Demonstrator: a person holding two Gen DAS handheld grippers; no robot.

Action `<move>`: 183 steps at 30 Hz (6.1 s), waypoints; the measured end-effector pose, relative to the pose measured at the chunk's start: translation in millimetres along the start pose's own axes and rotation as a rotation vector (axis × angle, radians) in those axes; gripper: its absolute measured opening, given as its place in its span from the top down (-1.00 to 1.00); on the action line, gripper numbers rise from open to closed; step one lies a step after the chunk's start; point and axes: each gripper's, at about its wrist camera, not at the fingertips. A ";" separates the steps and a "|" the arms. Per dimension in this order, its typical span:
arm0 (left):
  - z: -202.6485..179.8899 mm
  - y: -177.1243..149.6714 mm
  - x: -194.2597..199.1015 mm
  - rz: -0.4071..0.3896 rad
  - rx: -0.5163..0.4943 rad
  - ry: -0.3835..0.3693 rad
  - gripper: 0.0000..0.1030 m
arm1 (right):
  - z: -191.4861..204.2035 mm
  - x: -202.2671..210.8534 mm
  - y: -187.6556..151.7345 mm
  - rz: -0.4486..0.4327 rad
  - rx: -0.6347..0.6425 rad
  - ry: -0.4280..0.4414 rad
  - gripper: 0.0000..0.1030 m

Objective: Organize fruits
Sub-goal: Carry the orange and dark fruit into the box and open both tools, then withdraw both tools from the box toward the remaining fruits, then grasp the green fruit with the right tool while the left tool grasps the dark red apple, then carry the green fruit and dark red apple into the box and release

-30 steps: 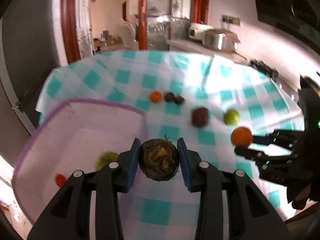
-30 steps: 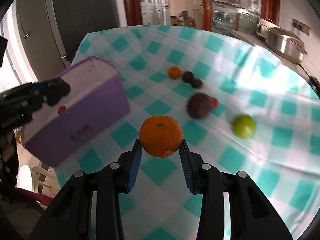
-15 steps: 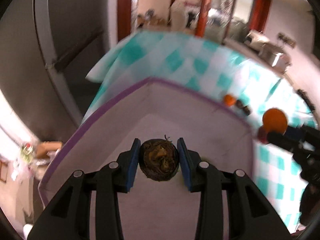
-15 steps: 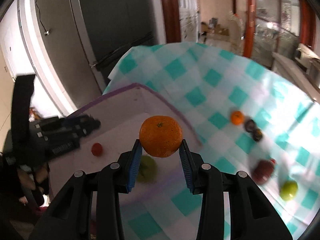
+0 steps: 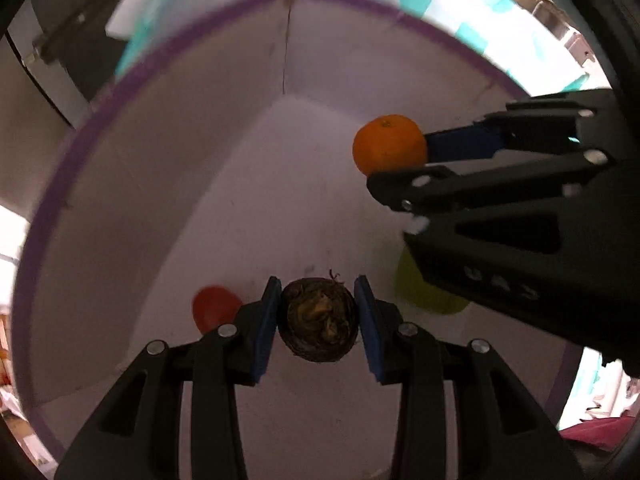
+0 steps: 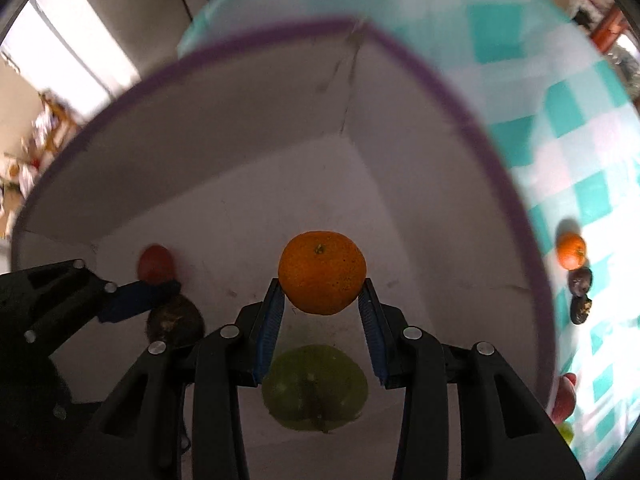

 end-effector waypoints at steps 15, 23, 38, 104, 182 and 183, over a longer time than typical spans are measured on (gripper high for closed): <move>12.3 -4.6 -9.1 0.067 0.032 0.004 -0.46 | 12.8 -18.5 -4.3 0.063 -0.010 -0.063 -0.09; 10.5 -30.6 45.5 -0.170 0.140 0.100 -0.71 | -7.1 60.5 -81.9 -0.280 -0.107 0.083 -0.52; -178.9 -119.5 146.4 -0.628 0.046 0.155 -0.97 | -120.9 112.6 -354.9 -0.707 -0.399 0.103 -0.69; -348.8 108.6 -98.9 -0.084 -0.355 -0.108 -0.13 | -336.4 -85.6 -304.7 -0.316 -0.765 -0.068 -0.17; 28.8 25.3 15.4 -0.077 0.211 0.060 -0.13 | -27.4 -25.6 -8.3 0.098 -0.033 0.019 -0.18; 30.7 27.2 10.3 -0.063 0.233 0.057 -0.13 | -28.1 -31.9 -4.1 0.128 -0.026 0.019 -0.18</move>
Point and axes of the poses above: each gripper's, at about its wrist camera, not at the fingertips, and x roughly against the way its jaws point, z to its left, y to its top, and after that the axes turned 15 degrees about z, right-handed
